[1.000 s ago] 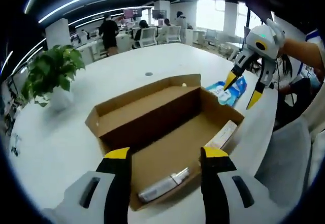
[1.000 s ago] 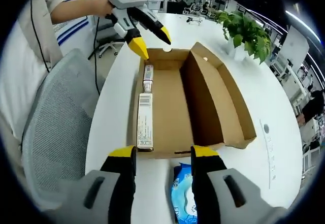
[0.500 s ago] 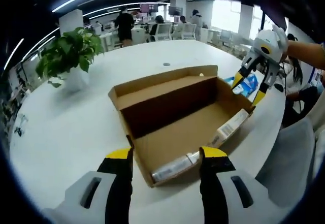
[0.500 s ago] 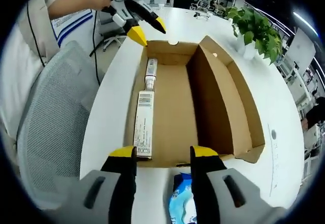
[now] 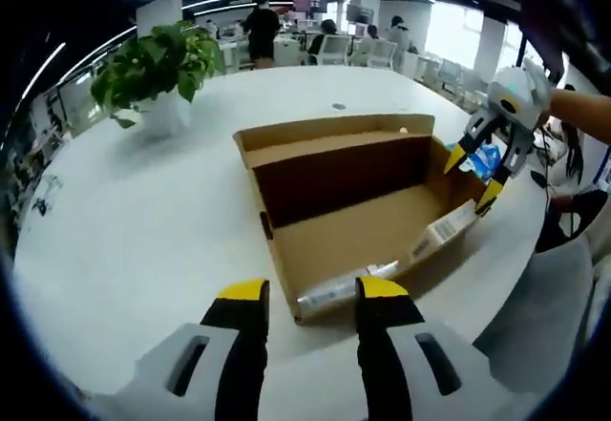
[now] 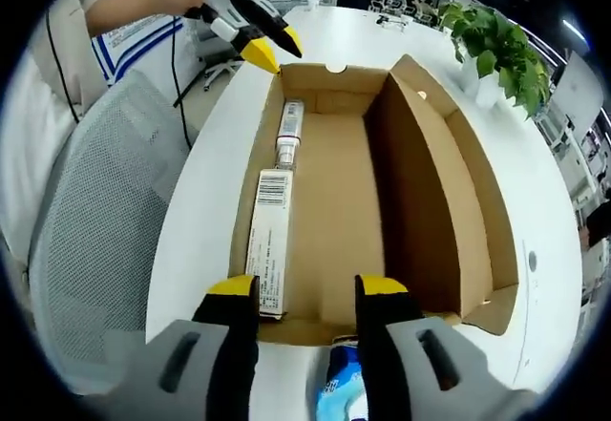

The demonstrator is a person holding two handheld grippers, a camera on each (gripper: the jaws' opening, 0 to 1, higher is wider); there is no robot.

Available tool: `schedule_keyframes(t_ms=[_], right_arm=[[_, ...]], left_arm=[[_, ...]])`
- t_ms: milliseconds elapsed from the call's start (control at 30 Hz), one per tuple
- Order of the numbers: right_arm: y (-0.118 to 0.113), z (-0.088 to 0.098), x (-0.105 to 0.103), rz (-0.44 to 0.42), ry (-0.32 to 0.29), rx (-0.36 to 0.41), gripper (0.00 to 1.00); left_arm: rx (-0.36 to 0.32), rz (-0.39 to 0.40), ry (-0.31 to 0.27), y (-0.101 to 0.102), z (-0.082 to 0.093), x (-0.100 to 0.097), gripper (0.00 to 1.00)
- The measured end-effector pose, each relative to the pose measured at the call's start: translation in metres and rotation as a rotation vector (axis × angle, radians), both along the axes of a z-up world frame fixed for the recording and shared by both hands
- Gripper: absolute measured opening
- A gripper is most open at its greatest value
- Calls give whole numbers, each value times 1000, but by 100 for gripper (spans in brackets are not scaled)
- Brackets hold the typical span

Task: Operate the shoe box by opening the lid, removing the specified soft item, and placing it in the target area until the item is outside and the box remains undamaged.

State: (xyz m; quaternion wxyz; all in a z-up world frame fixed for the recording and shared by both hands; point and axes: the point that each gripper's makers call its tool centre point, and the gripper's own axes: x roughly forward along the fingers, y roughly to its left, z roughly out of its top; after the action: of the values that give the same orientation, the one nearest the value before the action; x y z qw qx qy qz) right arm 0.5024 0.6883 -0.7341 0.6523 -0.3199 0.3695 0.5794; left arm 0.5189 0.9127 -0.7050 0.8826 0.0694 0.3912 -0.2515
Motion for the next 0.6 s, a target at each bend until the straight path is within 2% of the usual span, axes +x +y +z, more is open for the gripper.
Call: schedule_keyframes(t_ms=[133, 400, 533, 600], right_arm=[[5, -3, -3, 11, 24, 9, 36], [3, -1, 4, 6, 19, 15, 39], [2, 0, 7, 8, 3, 11, 36], [4, 2, 4, 0, 27, 31, 36]], left_arm=[[-11, 38, 21, 5, -6, -1, 23], [-13, 81, 27, 10, -7, 1, 7], [-6, 84, 27, 12, -7, 2, 3], [-11, 84, 29, 12, -8, 2, 3]])
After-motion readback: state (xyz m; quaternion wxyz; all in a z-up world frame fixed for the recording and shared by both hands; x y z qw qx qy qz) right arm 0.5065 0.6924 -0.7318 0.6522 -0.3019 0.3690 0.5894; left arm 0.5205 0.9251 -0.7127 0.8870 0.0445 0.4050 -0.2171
